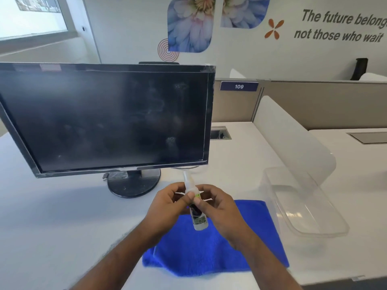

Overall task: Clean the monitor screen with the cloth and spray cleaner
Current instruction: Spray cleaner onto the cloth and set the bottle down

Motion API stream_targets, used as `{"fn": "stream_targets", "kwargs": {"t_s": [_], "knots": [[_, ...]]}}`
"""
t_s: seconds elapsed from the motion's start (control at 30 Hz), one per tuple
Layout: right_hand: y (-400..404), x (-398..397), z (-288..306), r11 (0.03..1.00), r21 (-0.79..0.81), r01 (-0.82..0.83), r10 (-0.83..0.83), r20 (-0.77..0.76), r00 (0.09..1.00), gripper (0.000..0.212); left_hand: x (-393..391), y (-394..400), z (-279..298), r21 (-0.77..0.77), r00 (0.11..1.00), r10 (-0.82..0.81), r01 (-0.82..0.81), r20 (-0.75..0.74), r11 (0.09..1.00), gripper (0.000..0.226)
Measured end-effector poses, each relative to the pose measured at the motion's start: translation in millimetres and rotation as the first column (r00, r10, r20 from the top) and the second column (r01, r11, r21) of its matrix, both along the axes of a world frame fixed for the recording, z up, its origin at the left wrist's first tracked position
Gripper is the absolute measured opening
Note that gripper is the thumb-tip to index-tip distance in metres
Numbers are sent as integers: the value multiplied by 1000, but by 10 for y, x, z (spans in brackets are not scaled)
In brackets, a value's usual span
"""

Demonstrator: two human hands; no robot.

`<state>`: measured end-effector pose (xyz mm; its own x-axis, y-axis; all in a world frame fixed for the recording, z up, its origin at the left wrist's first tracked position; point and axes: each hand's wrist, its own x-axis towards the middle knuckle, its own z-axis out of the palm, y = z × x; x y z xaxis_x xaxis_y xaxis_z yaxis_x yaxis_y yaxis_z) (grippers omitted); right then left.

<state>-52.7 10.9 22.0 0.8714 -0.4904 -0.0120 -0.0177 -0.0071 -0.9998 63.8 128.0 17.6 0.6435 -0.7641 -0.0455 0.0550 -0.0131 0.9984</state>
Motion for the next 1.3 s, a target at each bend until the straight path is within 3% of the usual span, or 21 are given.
{"fn": "stream_targets", "kwargs": {"t_s": [0.13,0.27,0.37,0.57,0.73,0.97,1.03,1.13,1.2,1.3], "knots": [[73,6,-28,981,187,-52,54,-4,999,22,109,98,15,6,996,-10,10,-86,1000,27],[149,14,-58,869,491,-69,65,24,998,24,202,136,89,-12,983,-2,0,-182,1000,39],[166,21,-54,823,553,-129,126,42,991,37,190,140,106,-35,978,-33,26,-204,999,41],[196,45,-58,847,470,-249,229,101,968,46,180,99,110,-125,967,-82,53,-239,991,40],[228,79,-91,986,123,-108,104,37,994,33,84,25,84,-93,965,93,-119,-247,989,25],[222,105,-169,976,-216,37,-19,82,996,20,-41,-122,81,-45,938,277,-292,-209,955,19],[176,104,-147,985,-170,44,-36,46,998,17,-40,-135,73,-33,938,267,-281,-220,959,18],[100,83,-69,989,138,-48,57,-57,997,25,44,-93,61,-46,959,65,-81,-276,996,33],[71,73,-43,945,314,-95,117,-52,992,39,76,-74,48,-63,955,-60,44,-289,997,40],[91,81,-81,907,408,-101,117,-13,993,33,79,-99,45,-93,933,-114,87,-341,992,35]]}}
